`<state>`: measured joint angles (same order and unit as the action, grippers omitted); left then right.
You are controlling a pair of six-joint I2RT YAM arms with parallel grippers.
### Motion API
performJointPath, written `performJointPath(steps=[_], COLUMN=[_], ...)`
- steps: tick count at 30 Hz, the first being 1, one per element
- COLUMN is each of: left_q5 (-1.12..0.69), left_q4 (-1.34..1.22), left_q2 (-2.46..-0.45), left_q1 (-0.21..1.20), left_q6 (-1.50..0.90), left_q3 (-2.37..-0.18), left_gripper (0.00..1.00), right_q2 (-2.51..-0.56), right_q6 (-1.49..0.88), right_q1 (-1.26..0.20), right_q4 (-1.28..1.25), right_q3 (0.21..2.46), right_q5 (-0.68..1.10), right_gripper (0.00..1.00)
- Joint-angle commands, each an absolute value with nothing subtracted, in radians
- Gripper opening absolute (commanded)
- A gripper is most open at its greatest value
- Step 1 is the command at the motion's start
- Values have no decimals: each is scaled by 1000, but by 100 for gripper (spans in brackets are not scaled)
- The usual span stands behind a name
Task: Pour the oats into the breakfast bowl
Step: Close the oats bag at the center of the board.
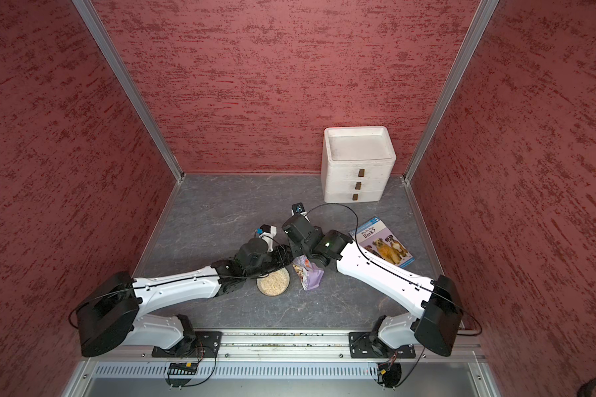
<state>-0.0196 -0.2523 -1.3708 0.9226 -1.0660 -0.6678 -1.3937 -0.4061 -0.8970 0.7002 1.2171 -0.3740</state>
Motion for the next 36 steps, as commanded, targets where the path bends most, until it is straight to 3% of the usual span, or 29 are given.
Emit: performJointPath(steps=[1, 3, 6, 9, 20, 22, 24, 28, 30, 36], left_q5=[-21, -23, -22, -23, -25, -27, -28, -26, -26, -26], left_q4=[-275, -275, -276, -275, -279, -281, -281, -279, -278, -278], left_q2=[-1383, -1384, -1382, -1383, -1388, -1392, -1392, -1390, -1391, -1389], left_q1=[928, 928, 928, 928, 928, 928, 928, 928, 928, 928], left_q6=[-1063, -1063, -1063, -1063, -1063, -1064, -1064, -1065, -1065, -1065], left_q3=[-665, -667, -667, -668, -668, -668, -668, -667, -668, -668], left_gripper=[41, 40, 41, 40, 40, 40, 40, 40, 40, 40], right_q2=[-1404, -1413, -1430, -1451, -1451, -1487, -1496, -1514, -1525, -1486], right_q6=[-404, -395, -381, -367, -373, -372, -367, -356, -357, -359], right_q1=[-871, -866, -862, -858, -847, -843, -841, -837, -833, -830], right_q4=[658, 649, 634, 629, 633, 636, 622, 595, 592, 559], right_q3=[1264, 1268, 1275, 1293, 1317, 1323, 1321, 1329, 1335, 1310], right_q5=[-380, -373, -365, -360, -375, -373, -367, -361, -368, -379], right_gripper=[26, 29, 23, 0, 0, 17, 25, 17, 0, 0])
